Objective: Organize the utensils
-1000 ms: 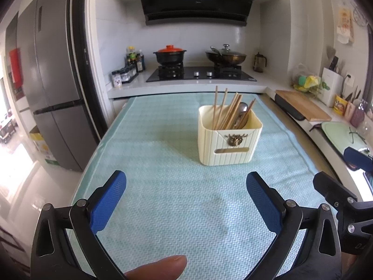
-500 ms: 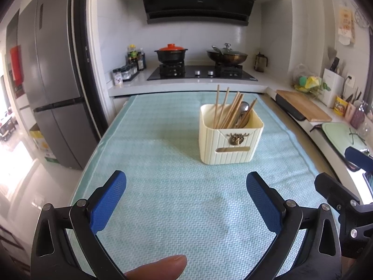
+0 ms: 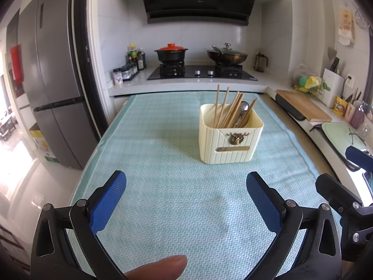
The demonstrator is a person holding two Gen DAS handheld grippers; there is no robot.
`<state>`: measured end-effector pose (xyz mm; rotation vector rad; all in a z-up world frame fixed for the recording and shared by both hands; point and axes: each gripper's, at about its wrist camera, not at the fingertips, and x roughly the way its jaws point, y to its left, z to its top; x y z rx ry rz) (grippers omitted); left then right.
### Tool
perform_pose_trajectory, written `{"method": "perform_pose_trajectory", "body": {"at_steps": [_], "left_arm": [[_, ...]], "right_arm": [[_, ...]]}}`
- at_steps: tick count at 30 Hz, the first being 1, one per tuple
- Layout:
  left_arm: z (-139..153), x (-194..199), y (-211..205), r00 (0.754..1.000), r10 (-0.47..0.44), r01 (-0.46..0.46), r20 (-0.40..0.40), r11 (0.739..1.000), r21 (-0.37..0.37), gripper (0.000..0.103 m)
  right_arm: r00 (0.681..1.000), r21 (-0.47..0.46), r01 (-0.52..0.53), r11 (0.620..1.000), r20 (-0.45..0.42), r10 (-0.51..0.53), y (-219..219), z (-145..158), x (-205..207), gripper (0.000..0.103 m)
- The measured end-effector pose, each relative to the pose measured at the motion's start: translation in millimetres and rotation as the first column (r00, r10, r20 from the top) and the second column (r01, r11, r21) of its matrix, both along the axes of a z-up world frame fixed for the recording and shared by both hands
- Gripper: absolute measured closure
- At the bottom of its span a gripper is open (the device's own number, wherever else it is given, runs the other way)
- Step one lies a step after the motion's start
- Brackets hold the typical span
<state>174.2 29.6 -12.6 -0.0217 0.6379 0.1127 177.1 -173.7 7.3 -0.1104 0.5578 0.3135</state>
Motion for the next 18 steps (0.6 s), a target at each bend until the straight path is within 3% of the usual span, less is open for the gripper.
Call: {"method": "perform_pose_trajectory", "body": {"at_steps": [18], "left_arm": [[0.9, -2.8, -1.1, 1.000, -0.001, 0.001, -0.001, 1.000, -0.002, 0.000]], "right_arm": [[1.000, 0.002, -0.005, 1.000, 0.003, 0.005, 0.4, 1.2, -2.6, 0.008]]}}
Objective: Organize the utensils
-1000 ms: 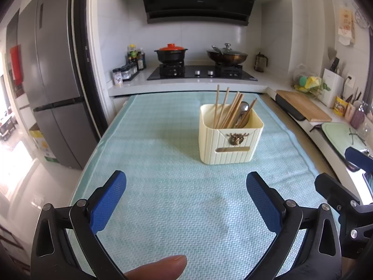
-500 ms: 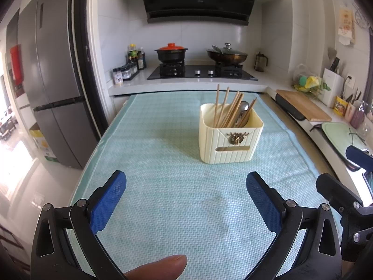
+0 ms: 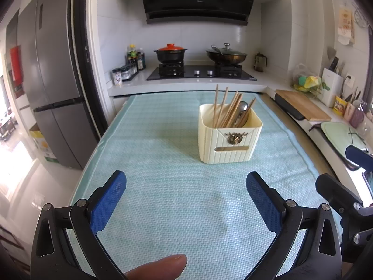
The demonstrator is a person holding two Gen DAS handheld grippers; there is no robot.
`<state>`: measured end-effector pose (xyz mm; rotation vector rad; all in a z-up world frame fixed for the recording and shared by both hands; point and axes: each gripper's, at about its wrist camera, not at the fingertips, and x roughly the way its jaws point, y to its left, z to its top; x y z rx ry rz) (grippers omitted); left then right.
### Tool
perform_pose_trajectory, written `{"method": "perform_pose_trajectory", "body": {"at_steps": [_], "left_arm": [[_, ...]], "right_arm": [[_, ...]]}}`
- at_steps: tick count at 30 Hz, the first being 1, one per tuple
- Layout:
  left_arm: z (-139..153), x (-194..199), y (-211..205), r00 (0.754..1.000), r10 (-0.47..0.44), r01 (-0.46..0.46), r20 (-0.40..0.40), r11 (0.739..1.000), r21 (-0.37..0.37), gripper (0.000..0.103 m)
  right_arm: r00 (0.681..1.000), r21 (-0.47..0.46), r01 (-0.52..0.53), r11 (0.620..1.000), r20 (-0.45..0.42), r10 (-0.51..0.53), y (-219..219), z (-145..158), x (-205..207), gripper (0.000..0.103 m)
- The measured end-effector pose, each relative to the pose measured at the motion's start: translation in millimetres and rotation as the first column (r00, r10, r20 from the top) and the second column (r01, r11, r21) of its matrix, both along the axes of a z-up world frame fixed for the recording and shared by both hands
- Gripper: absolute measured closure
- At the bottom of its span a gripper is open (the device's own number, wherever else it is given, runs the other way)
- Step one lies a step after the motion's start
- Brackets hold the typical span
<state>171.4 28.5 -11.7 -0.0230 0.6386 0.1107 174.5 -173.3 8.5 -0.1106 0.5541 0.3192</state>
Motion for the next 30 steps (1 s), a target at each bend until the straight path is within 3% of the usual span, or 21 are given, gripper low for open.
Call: {"method": "perform_pose_trajectory", "body": {"at_steps": [30], "left_arm": [[2.2, 0.6, -3.4, 1.000, -0.009, 0.009, -0.002, 1.000, 0.005, 0.000]], "right_arm": [[1.000, 0.000, -0.002, 1.000, 0.002, 0.002, -0.3, 0.0, -0.8, 0.008]]}}
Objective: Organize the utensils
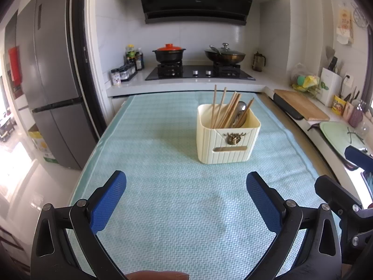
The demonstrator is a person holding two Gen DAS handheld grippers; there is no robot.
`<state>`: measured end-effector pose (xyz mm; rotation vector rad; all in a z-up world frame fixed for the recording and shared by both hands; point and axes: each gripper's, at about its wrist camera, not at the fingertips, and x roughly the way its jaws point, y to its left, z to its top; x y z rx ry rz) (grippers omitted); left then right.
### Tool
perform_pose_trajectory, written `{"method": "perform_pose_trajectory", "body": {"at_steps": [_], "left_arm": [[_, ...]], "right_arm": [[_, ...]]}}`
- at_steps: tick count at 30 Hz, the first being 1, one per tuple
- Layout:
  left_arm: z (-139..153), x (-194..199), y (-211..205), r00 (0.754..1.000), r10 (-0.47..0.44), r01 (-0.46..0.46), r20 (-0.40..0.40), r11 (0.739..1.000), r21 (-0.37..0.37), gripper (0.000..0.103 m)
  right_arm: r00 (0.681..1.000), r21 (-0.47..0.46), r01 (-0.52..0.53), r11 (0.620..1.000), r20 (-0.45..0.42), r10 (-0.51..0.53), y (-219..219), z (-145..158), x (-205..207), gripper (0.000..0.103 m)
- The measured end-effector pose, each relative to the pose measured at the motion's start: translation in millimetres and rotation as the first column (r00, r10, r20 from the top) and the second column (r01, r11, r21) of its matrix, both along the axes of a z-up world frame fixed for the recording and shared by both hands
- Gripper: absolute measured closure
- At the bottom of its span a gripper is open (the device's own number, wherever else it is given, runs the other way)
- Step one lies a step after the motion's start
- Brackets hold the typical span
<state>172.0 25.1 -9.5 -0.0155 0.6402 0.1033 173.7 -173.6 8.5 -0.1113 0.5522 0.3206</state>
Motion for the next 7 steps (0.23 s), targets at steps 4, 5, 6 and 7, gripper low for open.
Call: {"method": "perform_pose_trajectory", "body": {"at_steps": [4, 5, 6, 7], "left_arm": [[1.2, -1.6, -0.9, 1.000, 0.011, -0.011, 0.017, 1.000, 0.017, 0.000], [1.5, -1.6, -1.3, 1.000, 0.022, -0.023, 0.020, 0.999, 0.023, 0.000], [1.6, -1.6, -1.1, 0.999, 0.025, -0.026, 0.021, 0.999, 0.022, 0.000], [1.4, -1.1, 0.5, 1.000, 0.024, -0.024, 0.018, 1.000, 0.019, 0.000]], "right_arm": [[1.000, -0.002, 0.005, 1.000, -0.004, -0.005, -1.2, -0.3, 0.5, 0.008], [1.000, -0.003, 0.006, 1.000, -0.005, -0.006, -2.0, -0.3, 0.3, 0.008], [1.000, -0.003, 0.006, 1.000, -0.005, -0.006, -2.3, -0.3, 0.3, 0.008], [1.000, -0.003, 0.006, 1.000, -0.006, -0.006, -2.9, -0.3, 0.7, 0.008]]}}
